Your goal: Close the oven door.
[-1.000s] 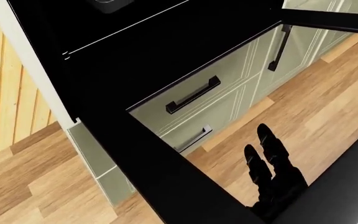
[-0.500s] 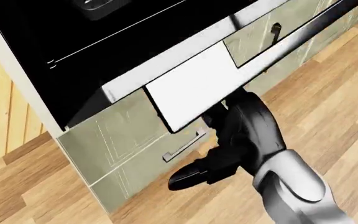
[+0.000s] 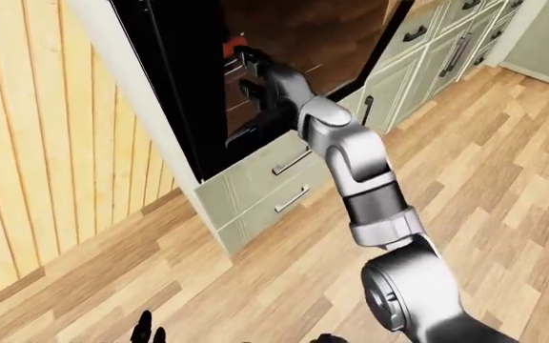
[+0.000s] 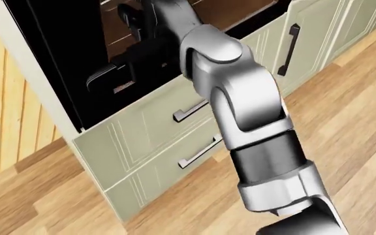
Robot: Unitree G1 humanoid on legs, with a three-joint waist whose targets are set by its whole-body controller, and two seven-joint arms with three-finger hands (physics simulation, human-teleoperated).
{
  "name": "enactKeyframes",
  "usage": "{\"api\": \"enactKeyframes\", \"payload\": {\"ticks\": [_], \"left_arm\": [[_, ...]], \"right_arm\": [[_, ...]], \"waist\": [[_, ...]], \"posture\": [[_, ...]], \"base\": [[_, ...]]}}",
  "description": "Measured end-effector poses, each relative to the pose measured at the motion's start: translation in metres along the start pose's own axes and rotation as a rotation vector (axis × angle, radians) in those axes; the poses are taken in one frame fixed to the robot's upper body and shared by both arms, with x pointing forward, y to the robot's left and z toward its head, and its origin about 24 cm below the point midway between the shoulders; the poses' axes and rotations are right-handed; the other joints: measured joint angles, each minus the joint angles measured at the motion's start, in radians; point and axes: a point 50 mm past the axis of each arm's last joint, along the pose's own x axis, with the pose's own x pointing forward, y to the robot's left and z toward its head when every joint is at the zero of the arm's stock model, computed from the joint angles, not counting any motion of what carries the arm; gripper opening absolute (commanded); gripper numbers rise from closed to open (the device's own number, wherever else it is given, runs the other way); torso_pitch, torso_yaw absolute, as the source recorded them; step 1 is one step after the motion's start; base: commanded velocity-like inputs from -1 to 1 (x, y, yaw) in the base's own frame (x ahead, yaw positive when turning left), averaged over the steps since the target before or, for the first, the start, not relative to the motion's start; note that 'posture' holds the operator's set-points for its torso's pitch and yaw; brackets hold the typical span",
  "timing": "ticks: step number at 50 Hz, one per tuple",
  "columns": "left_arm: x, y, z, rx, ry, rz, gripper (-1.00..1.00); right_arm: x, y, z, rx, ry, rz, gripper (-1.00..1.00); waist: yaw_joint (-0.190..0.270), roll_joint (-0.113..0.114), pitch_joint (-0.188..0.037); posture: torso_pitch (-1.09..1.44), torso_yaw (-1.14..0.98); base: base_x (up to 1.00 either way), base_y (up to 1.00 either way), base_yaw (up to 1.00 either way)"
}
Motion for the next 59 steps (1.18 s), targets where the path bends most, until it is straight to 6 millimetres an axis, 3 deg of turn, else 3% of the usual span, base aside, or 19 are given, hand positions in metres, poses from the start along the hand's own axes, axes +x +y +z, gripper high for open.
{"api": "enactKeyframes", "payload": {"ticks": [10,23,37,47,59], "left_arm": [[-0.001,0.0,-0.001,-0.007,0.003,0.0,1.0],[0.0,0.0,0.001,-0.015,-0.007,-0.003,1.0],[-0.002,0.003,0.0,-0.027,-0.007,0.003,1.0],[-0.004,0.006,-0.001,-0.038,-0.008,0.009,1.0],[-0.004,0.007,-0.001,-0.041,-0.01,0.01,1.0]], "right_arm": [[0.039,0.018,0.004,-0.037,0.036,0.052,1.0],[0.056,0.07,0.029,-0.064,-0.037,0.13,1.0],[0.062,0.119,0.034,-0.096,-0.043,0.154,1.0],[0.063,0.137,0.027,-0.111,-0.032,0.138,1.0],[0.063,0.137,0.034,-0.111,-0.04,0.131,1.0]], "waist": [[-0.006,0.01,0.011],[-0.008,0.021,0.01],[-0.008,0.03,0.012],[-0.009,0.035,0.014],[-0.009,0.035,0.015]], "posture": [[0.22,0.0],[0.22,0.0],[0.22,0.0],[0.22,0.0],[0.22,0.0]], "base": [[0.0,0.0,0.0],[0.0,0.0,0.0],[0.0,0.0,0.0],[0.0,0.0,0.0],[0.0,0.0,0.0]]}}
